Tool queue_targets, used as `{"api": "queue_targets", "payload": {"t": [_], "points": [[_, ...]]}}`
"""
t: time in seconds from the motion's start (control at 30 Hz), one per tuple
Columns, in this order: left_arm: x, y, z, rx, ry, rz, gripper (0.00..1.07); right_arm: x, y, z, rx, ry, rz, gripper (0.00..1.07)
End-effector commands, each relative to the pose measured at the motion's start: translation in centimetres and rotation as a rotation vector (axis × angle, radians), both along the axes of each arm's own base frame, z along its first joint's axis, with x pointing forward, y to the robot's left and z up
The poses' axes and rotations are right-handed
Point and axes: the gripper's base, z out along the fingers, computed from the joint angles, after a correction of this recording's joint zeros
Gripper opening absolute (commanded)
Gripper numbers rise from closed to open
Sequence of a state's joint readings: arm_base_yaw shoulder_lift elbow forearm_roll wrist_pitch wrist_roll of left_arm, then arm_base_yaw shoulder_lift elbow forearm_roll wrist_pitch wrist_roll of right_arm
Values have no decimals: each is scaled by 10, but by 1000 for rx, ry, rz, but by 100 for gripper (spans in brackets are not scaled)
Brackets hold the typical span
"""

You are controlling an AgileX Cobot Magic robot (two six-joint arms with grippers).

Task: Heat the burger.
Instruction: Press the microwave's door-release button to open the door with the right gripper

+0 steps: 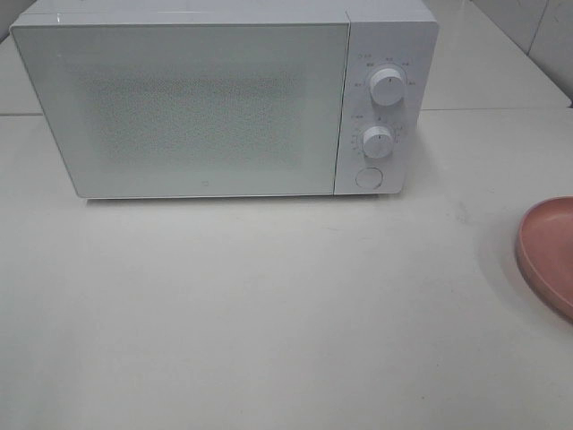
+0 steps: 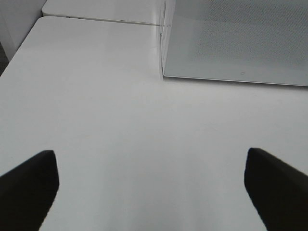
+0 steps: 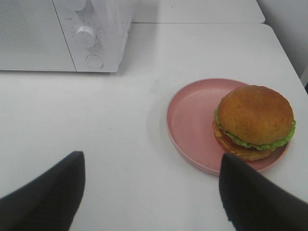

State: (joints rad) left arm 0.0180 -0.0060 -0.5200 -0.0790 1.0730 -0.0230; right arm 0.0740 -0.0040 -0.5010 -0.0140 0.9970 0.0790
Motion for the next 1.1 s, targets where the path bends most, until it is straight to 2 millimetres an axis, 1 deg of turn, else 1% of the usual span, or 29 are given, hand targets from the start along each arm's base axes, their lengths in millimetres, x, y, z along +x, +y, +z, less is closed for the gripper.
{"api": "queue_targets", "payload": {"t": [0.03,0.93,0.97,1.0,1.03,1.07,1.1], "points": [[-2,-1,-1,-6,-15,-10,98,-3,0,-1,-4,-26,7,75],[-2,-1,-1,-6,-15,-10,98,-3,0,-1,0,-26,5,75],[-2,-1,-1,-6,-15,-10,98,-3,0,3,-3,-49,3,75],[-2,-1,-1,-6,-15,-10,98,-3,0,3,-3,-49,3,75],[-2,-1,-1,-6,-15,-10,98,-3,0,8,-2,-73,3,75],[-2,-1,-1,-6,-15,-10,98,0,0,16,2,-133,4,75],[-2,-1,-1,-6,-15,-10,98,0,0,16,2,-133,4,75]]}}
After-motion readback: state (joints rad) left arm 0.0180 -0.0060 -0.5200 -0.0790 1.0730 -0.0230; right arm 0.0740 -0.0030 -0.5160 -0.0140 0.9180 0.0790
